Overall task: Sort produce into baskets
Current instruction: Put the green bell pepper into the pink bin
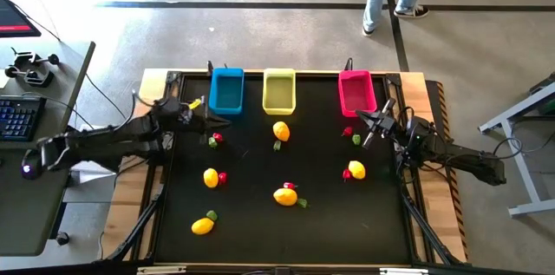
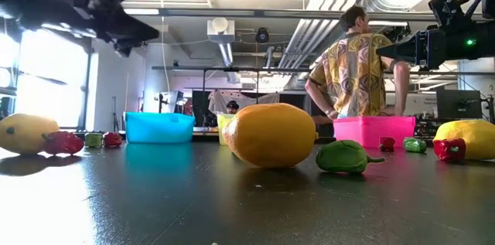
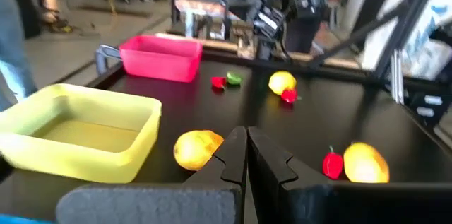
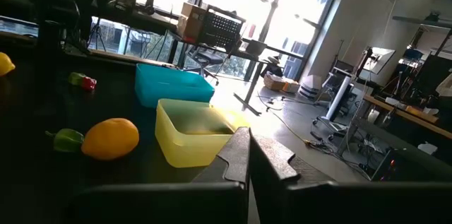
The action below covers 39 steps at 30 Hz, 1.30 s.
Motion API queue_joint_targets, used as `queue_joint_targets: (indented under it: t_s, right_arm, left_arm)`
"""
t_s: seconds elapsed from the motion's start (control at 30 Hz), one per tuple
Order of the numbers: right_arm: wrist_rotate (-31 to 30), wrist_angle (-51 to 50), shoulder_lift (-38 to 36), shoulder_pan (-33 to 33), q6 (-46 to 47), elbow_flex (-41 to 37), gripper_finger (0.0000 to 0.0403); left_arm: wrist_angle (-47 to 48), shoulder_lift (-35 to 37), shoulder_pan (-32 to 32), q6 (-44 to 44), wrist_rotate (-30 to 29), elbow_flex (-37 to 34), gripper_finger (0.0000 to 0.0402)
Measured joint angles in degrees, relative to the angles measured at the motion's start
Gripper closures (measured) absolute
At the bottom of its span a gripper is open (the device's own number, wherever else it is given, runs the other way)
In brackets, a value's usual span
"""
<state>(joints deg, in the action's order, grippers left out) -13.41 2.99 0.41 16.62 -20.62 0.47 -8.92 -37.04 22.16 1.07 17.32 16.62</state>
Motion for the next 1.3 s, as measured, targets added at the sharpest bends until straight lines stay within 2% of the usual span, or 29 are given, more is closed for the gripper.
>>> queue_joint_targets:
  t_s: [0.37, 0.6, 0.8, 0.87, 1.0, 1.3]
  right_arm:
    - [0.0, 0.0, 0.0, 0.0, 0.0, 0.0, 0.0403]
    - [0.0, 0.0, 0.0, 0.0, 0.0, 0.0, 0.0403]
    - [0.0, 0.0, 0.0, 0.0, 0.0, 0.0, 0.0403]
    - [0.0, 0.0, 0.0, 0.0, 0.0, 0.0, 0.0403]
    - [0.0, 0.0, 0.0, 0.0, 0.0, 0.0, 0.0403]
    - [0.0, 0.0, 0.0, 0.0, 0.0, 0.0, 0.0403]
  left_arm:
    - [0.0, -21.6, -6.8, -7.4, -2.6, 11.1, 0.0401]
    - [0.1, -30.0, -12.0, -10.2, -8.8, 15.3, 0.0401]
    - [-0.2, -36.1, -15.0, -7.7, -10.5, 17.9, 0.0401]
    - [-0.9, -38.1, -15.8, -6.8, -13.1, 18.1, 0.0399]
    - [-3.8, -42.5, -16.5, -3.8, -18.1, 18.1, 0.0379]
    - [-13.6, -54.3, -17.6, 4.5, -19.5, 18.1, 0.0301]
